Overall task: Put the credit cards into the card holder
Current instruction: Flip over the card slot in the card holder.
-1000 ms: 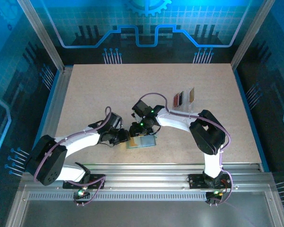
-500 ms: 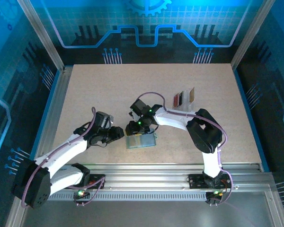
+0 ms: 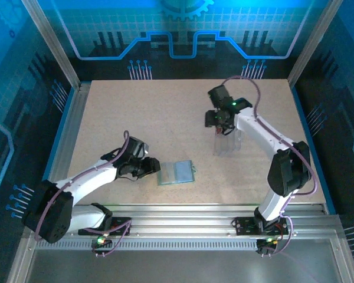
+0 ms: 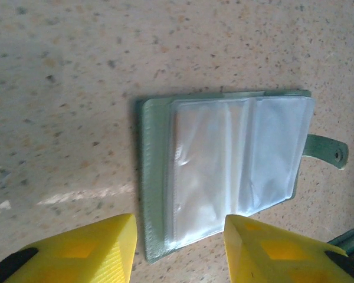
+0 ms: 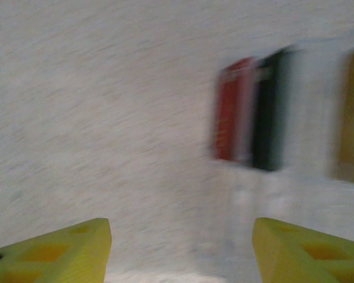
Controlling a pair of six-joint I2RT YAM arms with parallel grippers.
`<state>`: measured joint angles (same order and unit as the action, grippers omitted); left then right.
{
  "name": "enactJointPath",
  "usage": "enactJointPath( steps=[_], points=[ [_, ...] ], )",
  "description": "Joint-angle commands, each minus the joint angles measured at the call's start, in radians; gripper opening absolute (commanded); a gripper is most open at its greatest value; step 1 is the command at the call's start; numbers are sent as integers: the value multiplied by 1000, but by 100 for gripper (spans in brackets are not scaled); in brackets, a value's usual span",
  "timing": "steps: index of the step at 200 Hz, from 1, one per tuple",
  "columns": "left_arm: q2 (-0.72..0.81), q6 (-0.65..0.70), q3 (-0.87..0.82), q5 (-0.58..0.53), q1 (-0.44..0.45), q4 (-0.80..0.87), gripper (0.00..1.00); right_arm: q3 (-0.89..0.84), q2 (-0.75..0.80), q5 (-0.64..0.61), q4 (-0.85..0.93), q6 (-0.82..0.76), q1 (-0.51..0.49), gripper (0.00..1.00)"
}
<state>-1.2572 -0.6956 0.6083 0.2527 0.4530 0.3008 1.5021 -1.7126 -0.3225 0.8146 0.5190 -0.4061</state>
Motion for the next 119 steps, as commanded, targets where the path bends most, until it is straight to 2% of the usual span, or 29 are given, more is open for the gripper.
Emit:
enactJointPath(
  steps=[1,36,119],
  points=[
    [-40,29,41,29,20,-41,44,40,-20,-145,90,-37,67,65],
    [-81,28,59,33,30,-57,44,108,-117,-269,123,-76,126,66],
    [-118,34,86,31,30,-48,44,190,-263,-300,107,-127,195,66]
  ],
)
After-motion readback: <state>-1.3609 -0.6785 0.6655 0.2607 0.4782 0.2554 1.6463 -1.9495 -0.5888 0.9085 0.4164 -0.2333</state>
